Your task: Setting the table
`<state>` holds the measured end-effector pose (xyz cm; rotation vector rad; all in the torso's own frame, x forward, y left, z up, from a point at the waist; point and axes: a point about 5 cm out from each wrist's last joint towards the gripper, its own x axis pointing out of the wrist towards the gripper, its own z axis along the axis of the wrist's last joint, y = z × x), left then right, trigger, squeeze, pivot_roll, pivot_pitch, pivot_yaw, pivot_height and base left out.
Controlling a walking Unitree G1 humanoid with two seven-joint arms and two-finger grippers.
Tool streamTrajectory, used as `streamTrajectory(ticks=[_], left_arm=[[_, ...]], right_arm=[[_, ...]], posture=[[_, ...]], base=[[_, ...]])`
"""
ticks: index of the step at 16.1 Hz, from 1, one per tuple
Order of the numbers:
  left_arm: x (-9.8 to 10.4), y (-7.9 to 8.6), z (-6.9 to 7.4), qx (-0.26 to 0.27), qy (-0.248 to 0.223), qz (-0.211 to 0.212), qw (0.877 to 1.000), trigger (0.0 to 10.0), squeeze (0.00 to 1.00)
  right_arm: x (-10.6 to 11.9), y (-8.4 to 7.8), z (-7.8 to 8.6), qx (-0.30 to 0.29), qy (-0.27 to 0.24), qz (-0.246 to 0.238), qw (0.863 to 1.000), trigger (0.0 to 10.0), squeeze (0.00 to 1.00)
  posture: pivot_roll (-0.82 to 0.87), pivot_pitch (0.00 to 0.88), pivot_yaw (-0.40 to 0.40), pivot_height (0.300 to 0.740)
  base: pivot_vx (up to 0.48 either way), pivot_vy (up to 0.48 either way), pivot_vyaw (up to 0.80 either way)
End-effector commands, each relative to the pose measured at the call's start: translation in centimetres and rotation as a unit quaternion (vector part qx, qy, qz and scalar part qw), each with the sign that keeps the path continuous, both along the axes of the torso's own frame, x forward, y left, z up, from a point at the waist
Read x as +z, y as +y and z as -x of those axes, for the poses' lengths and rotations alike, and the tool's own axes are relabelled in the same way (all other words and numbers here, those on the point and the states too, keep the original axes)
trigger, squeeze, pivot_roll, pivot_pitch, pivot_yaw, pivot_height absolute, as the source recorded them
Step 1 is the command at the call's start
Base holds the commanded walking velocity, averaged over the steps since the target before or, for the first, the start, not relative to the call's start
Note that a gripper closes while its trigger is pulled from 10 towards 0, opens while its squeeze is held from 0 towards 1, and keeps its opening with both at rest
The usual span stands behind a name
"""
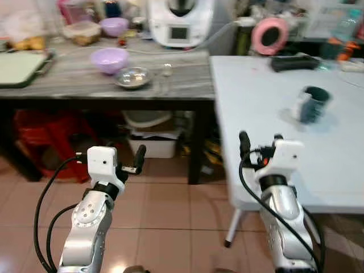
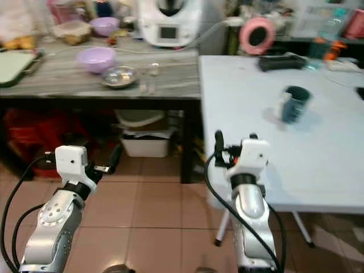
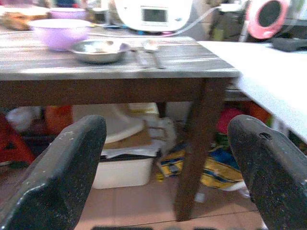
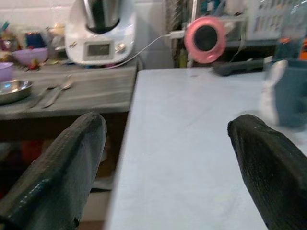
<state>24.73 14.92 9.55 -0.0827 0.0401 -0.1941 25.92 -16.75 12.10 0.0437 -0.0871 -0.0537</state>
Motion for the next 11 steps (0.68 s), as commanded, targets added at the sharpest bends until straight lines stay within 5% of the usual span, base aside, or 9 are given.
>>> streamTrajectory(ticks=[1, 7, 11], left_arm=[[0.5, -0.7, 0.0, -0.016, -0.008, 0.008, 1.000, 10.0, 0.00], [0.8, -1.1, -0.3, -0.027, -0.014, 0.007, 1.000, 10.0, 0.00], [0.8, -1.3, -0.4, -0.030, -0.017, 0.009, 0.999, 10.0, 0.00]], right_arm=[[-0.1, -0.7, -0.1, -0.009, 0.005, 0.005, 1.000, 10.0, 0.00], [0.5, -0.7, -0.9, -0.008, -0.003, 0.012, 1.000, 10.0, 0.00], [0.7, -0.5, -1.1, 0.003, -0.009, 0.018, 1.000, 10.0, 0.00]], posture=[[-0.01, 0.032, 0.033, 0.740], [-0.01, 0.029, 0.038, 0.740], [-0.01, 0.029, 0.036, 0.740]], base=[[0.000, -0.461, 0.00], [0.000, -0.445, 0.00], [0.277, -0.389, 0.00]])
